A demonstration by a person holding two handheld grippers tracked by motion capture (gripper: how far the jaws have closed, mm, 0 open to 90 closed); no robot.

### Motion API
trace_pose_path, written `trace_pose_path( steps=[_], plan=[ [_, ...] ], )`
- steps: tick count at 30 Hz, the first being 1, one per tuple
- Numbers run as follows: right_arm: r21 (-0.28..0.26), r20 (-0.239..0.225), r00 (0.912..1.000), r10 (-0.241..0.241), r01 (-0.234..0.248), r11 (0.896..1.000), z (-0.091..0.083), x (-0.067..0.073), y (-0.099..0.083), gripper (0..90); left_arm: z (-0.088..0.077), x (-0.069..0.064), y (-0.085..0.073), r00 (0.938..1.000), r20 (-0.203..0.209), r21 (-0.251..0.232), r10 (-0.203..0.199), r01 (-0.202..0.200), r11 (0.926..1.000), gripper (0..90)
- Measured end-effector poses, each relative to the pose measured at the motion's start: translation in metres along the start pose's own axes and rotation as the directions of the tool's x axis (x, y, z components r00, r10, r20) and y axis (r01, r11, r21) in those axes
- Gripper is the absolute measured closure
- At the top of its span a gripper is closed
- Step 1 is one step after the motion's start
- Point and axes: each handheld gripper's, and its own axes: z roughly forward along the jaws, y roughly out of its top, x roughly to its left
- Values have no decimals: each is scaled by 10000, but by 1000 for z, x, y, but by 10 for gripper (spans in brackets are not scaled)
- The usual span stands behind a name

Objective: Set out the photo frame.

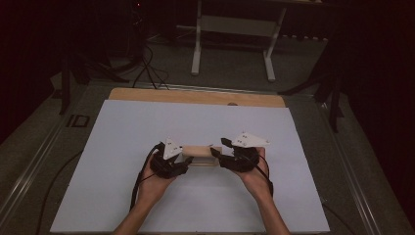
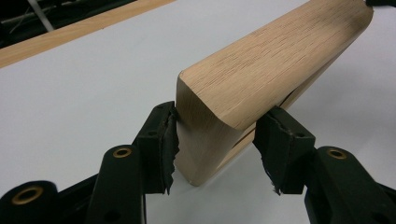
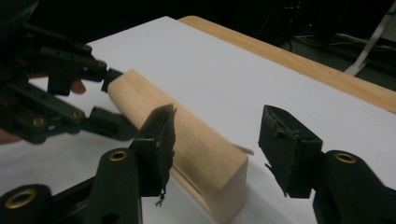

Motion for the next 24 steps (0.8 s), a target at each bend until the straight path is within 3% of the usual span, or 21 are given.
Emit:
trace_pose_path(
  steps=[9,24],
  plan=[
    [162,-117,9999,37,-36,9999,0,0,-16,403,0,1,0,10000,20,22,12,-12,10000,491],
    [814,-235,9997,32,-13,9967,15,-1,-28,399,2,3,-1,9999,108,39,17,-18,10000,498]
  ],
)
